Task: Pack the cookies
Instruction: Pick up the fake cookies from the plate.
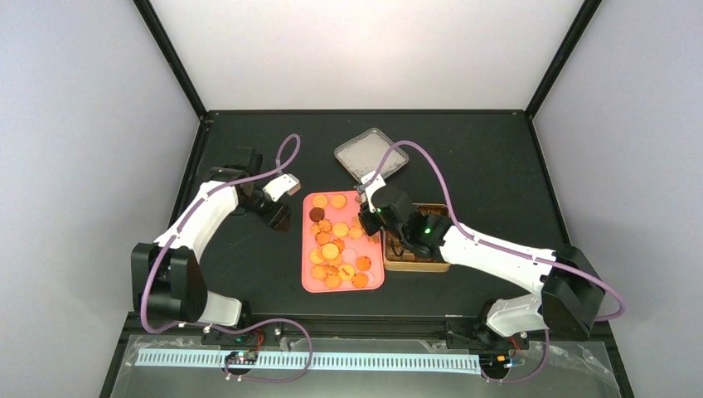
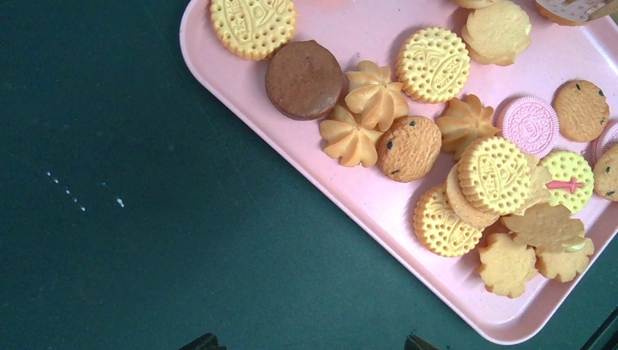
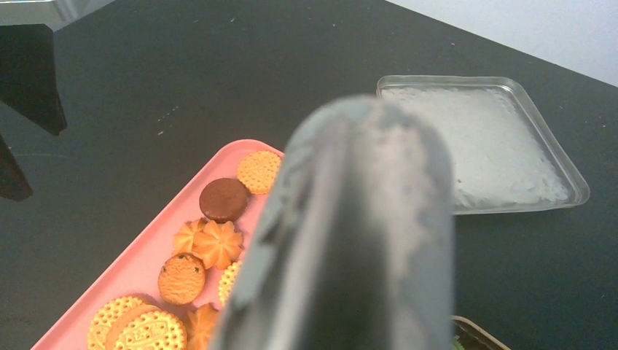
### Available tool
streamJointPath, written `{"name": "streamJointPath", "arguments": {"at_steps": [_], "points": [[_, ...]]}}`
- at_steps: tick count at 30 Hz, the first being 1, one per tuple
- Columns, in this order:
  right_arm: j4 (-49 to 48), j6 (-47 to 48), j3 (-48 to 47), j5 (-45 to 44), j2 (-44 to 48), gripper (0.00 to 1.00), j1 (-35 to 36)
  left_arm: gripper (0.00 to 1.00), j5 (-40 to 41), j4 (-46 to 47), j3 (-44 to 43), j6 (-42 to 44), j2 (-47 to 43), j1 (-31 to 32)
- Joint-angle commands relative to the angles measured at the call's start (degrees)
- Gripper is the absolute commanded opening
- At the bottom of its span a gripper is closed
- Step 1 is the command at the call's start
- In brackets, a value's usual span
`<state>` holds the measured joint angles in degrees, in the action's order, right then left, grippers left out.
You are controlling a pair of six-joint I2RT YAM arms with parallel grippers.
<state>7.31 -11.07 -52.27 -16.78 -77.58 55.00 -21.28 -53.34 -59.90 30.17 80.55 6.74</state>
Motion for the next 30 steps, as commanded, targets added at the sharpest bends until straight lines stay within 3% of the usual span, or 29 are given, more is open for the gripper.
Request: {"name": "streamJointPath", "arguments": {"at_steps": [1,7,14,30], "points": [[1.33,-0.48,-0.60,-0.83,0.67,0.13,0.19,0.67,-1.04,-1.07,-1.18,0.15,-1.28,-0.30],[0.60,-0.81,0.91,-1.40,-0.55,0.11,0.20,0.67,-1.05,-1.00,-0.88,0.10,-1.59,-0.32],[1.88,-0.46,-2.24,-0.90,2.46,0.01,0.19,0.67,-1.21,-1.04,-1.13,0.07,-1.68,-0.34],[4.12,-0.44,-5.41,0.55,6.75,0.01,-2.40,0.66,-2.12,-1.81,-1.36,0.24,-2.72,-0.40]]}}
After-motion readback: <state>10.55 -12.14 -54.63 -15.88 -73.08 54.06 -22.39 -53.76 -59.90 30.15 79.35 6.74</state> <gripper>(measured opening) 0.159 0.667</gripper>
